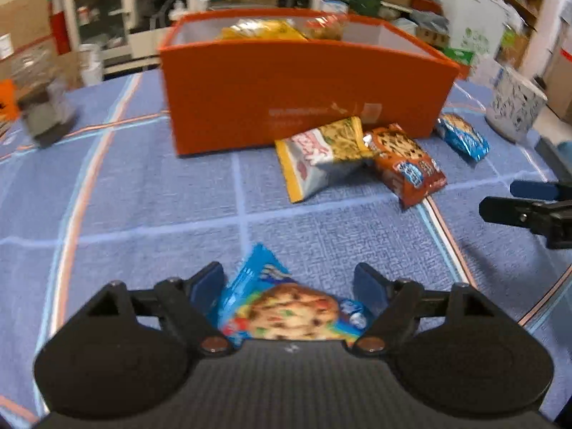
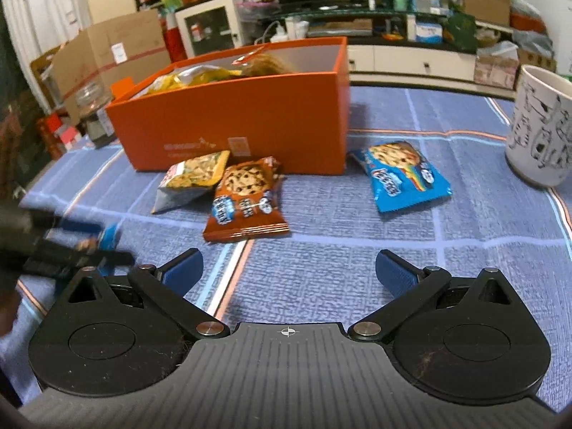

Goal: Organize snacks
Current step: 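Grasp the brown cookie packet with the right tool while the left tool grasps the blue cookie packet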

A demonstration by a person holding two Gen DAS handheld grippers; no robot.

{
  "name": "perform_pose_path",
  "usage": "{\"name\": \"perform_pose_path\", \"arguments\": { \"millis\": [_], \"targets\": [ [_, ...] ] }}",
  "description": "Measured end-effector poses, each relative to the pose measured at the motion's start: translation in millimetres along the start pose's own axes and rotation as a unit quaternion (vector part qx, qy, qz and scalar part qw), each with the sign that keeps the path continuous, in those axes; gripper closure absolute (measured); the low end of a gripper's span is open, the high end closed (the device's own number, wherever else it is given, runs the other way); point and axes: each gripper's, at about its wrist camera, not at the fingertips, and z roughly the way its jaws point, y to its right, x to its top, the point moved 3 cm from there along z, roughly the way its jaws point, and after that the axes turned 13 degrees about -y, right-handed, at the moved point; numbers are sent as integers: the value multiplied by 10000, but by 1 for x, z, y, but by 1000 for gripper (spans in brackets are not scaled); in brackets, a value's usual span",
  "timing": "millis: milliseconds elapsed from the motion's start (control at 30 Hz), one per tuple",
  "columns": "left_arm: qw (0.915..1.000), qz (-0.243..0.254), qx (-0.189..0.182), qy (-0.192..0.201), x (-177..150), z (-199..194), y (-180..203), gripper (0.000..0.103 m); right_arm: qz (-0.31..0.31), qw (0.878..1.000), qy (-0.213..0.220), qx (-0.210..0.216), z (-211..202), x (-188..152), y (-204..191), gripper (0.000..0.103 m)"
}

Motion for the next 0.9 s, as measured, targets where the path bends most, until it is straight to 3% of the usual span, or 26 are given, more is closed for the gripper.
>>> {"name": "perform_pose_path", "arguments": {
  "millis": [133, 300, 367, 567, 600, 700, 900],
  "targets": [
    [9959, -679, 316, 507, -7, -27, -22, 11, 70, 9998, 99, 167, 1, 7, -2, 7],
    [9928, -1142, 50, 367, -3, -27, -38, 11, -446, 9984, 137, 315, 25, 37, -32, 7],
    [9920, -1239, -103, 239, -3, -23, -43, 11, -611, 9980, 109, 153, 40, 46, -41, 7],
    [9893, -1377, -437, 187, -7, -25, -49, 11, -788, 9966, -232, -91, 78, 65, -51, 25],
    [9892, -1389, -423, 215, -7, -26, -50, 11, -823, 9960, -275, -213, 83, 63, -52, 39],
    [9891, -1405, -357, 239, -7, -26, -51, 11, -1071, 9937, -275, -202, 77, 58, -61, 64],
    [9907, -1341, -173, 180, -9, -23, -46, 11, -1550, 9871, -395, 32, 63, 29, -91, 65]
  ]
}}
